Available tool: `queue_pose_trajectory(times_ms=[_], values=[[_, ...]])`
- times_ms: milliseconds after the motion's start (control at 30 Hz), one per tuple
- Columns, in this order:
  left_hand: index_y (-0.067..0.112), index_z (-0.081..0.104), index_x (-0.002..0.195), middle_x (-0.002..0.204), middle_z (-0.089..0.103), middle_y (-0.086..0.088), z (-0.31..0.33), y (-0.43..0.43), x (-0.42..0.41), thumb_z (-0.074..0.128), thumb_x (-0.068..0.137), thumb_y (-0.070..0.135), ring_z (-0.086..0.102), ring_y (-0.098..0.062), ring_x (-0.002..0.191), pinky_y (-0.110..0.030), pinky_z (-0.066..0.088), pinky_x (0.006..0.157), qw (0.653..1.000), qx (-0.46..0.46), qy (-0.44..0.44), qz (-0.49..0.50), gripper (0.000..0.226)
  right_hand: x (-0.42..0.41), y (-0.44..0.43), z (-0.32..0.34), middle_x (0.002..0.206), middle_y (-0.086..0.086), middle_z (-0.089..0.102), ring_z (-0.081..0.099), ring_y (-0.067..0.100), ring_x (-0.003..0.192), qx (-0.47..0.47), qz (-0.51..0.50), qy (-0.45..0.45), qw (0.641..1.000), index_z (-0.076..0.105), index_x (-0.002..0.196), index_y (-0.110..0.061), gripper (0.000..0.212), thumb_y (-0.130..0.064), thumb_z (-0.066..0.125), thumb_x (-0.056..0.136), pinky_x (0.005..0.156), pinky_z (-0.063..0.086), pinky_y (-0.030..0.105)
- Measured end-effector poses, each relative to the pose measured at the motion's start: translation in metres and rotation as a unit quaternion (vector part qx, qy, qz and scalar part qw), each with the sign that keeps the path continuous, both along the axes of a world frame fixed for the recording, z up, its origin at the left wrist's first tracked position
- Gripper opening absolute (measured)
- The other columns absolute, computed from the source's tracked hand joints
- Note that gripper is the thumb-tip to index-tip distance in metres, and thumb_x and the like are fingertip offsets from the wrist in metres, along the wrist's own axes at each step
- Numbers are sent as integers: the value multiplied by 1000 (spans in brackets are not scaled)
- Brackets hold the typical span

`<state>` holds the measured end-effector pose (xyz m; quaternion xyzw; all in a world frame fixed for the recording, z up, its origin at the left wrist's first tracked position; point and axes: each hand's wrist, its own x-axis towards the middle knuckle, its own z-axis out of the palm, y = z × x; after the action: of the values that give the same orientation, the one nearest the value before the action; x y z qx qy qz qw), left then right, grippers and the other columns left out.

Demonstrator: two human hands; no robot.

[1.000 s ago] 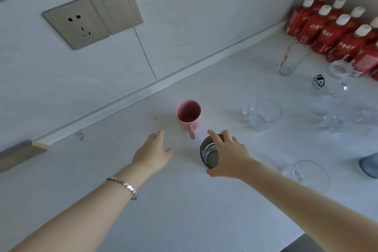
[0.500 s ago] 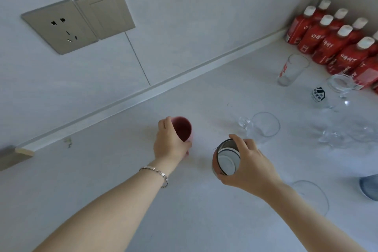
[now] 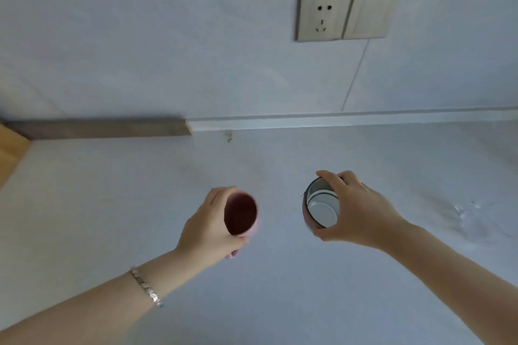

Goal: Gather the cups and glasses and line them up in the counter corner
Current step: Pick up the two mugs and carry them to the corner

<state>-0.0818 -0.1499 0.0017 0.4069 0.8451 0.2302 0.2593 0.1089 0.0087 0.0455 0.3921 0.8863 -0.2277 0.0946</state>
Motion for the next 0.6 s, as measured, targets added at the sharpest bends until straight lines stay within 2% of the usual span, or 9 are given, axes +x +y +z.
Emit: queue_pose_trajectory(times_ms=[67, 167, 200, 267, 333, 400, 467, 533, 600], values=[[36, 41, 126, 115, 33, 30, 5, -32, -36, 78, 57, 17, 61, -7, 87, -6, 42, 57, 1000, 2, -1, 29, 80, -46, -22, 4, 135, -8, 38, 51, 16, 120, 2, 31, 7, 999, 17, 141, -42, 97, -56, 73, 63, 94, 48, 29], [35, 39, 130, 119, 35, 29, 9, -81, -100, 78, 59, 19, 58, -4, 93, -15, 44, 77, 999, 4, 11, 44, 82, -119, -59, 7, 137, -8, 37, 52, 17, 120, 5, 61, 18, 998, 14, 143, -38, 102, -56, 74, 62, 95, 48, 29], [36, 39, 131, 121, 37, 28, 9, -97, -122, 78, 60, 19, 61, -6, 93, -15, 45, 77, 999, 3, 14, 48, 82, -143, -73, 7, 138, -7, 37, 52, 17, 120, 4, 67, 18, 998, 14, 144, -35, 104, -56, 74, 62, 96, 47, 29], [37, 39, 129, 125, 39, 24, 7, -129, -170, 76, 61, 19, 70, -16, 87, -8, 47, 66, 998, 4, 18, 55, 80, -190, -101, 8, 139, -7, 37, 52, 17, 120, 7, 70, 18, 997, 15, 144, -30, 104, -56, 73, 62, 96, 45, 28], [37, 39, 128, 127, 41, 20, 6, -158, -220, 75, 61, 16, 72, -19, 82, -13, 54, 62, 998, -2, 31, 46, 79, -237, -129, 8, 139, -7, 38, 53, 16, 120, 4, 68, 20, 997, 18, 143, -29, 100, -56, 72, 63, 96, 45, 27], [34, 41, 128, 129, 42, 16, 4, -180, -270, 76, 61, 15, 70, -19, 85, -26, 59, 67, 998, 3, 52, 43, 78, -283, -153, 6, 137, -8, 40, 54, 16, 117, 1, 70, 27, 997, 22, 140, -30, 96, -56, 71, 62, 96, 46, 27], [30, 43, 128, 130, 44, 10, 2, -195, -317, 77, 60, 15, 64, -20, 100, -34, 58, 76, 996, 8, 69, 63, 78, -325, -173, 2, 135, -7, 41, 55, 17, 116, -5, 76, 28, 997, 23, 139, -30, 95, -56, 72, 62, 96, 46, 27], [26, 46, 127, 130, 47, 4, -2, -204, -365, 78, 58, 14, 54, -22, 112, -39, 57, 80, 992, 12, 80, 93, 77, -365, -190, -5, 136, -8, 40, 54, 16, 117, -6, 83, 22, 996, 22, 140, -30, 97, -54, 73, 61, 96, 46, 27], [22, 48, 125, 128, 50, -1, -6, -204, -405, 79, 56, 12, 51, -25, 114, -40, 57, 81, 989, 11, 98, 110, 76, -390, -201, -13, 137, -8, 39, 53, 16, 118, -6, 94, 19, 995, 20, 141, -30, 100, -53, 75, 60, 97, 47, 27]])
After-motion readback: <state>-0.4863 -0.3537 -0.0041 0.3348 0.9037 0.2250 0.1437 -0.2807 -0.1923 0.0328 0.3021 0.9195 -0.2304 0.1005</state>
